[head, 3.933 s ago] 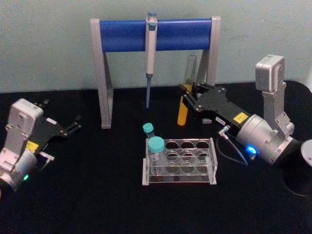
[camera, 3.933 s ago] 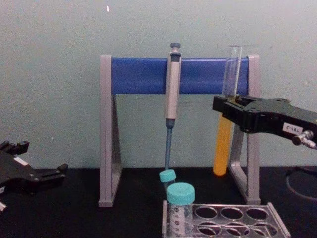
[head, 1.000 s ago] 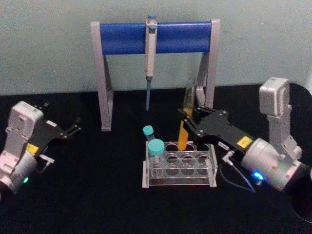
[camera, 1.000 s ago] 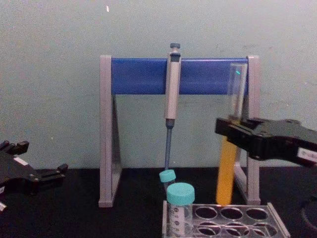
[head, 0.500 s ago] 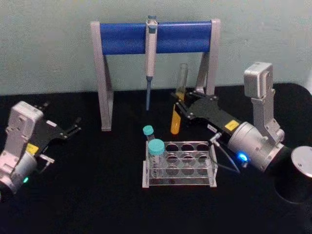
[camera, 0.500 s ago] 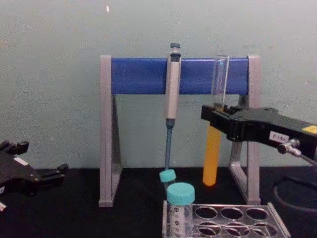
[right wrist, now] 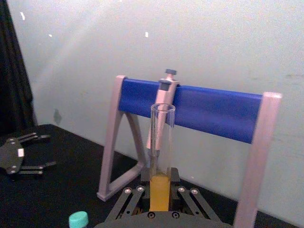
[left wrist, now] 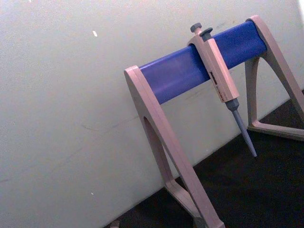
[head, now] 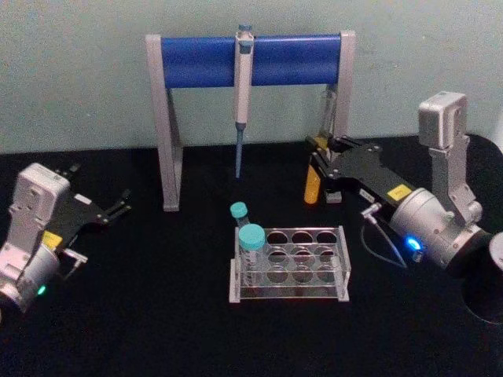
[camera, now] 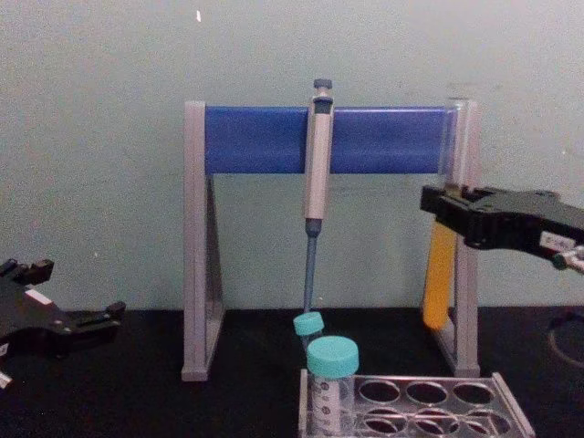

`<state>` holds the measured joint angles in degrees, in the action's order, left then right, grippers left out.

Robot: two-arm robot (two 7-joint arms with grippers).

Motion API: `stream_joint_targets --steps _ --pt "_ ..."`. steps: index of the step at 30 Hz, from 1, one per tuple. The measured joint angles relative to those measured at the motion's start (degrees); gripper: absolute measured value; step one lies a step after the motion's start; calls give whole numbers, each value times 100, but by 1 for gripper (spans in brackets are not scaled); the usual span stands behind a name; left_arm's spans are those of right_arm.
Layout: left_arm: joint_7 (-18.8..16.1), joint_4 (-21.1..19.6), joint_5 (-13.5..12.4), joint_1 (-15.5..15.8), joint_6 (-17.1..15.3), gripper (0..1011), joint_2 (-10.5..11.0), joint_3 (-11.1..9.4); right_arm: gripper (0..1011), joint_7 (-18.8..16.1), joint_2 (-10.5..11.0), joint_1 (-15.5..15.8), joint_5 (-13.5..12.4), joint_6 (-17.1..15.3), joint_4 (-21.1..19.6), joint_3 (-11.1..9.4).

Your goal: Pick up the test tube from the test tube rack, shake it, then place it back into the test tube rack.

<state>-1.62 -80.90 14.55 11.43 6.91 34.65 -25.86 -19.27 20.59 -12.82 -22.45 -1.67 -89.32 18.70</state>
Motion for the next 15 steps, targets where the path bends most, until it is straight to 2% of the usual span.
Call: stream_joint_targets --steps 6,8,15 --pt "0 0 0 0 0 1001 0 0 226 77 103 194 16 -48 -186 -170" --pt "0 0 0 0 0 1001 0 0 226 114 177 342 25 -88 -333 -264" --pt "0 0 0 0 0 1001 0 0 225 127 344 700 27 -210 -721 -405"
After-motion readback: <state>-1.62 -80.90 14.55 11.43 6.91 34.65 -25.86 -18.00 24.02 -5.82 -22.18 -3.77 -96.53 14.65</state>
